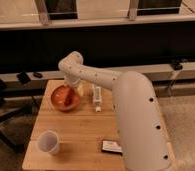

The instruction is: Place the pepper in the ceramic bowl

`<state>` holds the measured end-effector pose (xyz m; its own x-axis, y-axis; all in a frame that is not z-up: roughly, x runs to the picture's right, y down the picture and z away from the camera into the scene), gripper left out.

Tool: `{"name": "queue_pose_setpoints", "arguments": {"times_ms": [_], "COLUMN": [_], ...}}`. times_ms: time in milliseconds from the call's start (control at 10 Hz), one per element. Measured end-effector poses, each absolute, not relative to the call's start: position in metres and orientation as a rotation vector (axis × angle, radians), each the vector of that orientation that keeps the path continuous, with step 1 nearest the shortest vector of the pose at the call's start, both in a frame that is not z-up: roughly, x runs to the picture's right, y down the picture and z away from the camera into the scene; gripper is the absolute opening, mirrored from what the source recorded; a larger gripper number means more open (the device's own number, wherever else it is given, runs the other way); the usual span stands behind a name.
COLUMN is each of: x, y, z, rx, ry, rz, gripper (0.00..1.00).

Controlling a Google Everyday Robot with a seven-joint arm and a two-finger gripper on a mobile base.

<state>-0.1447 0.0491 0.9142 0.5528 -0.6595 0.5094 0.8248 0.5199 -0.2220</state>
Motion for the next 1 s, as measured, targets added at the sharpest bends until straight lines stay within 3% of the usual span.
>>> {"name": "queue_pose_setpoints", "arguments": {"times_ms": [1000], "x": [-0.1449], "y": [0.0521], "z": [0.9207], "rx": [-0.473], "ry": [-0.391], "rz": [-0.915], "gripper": [0.8]}}
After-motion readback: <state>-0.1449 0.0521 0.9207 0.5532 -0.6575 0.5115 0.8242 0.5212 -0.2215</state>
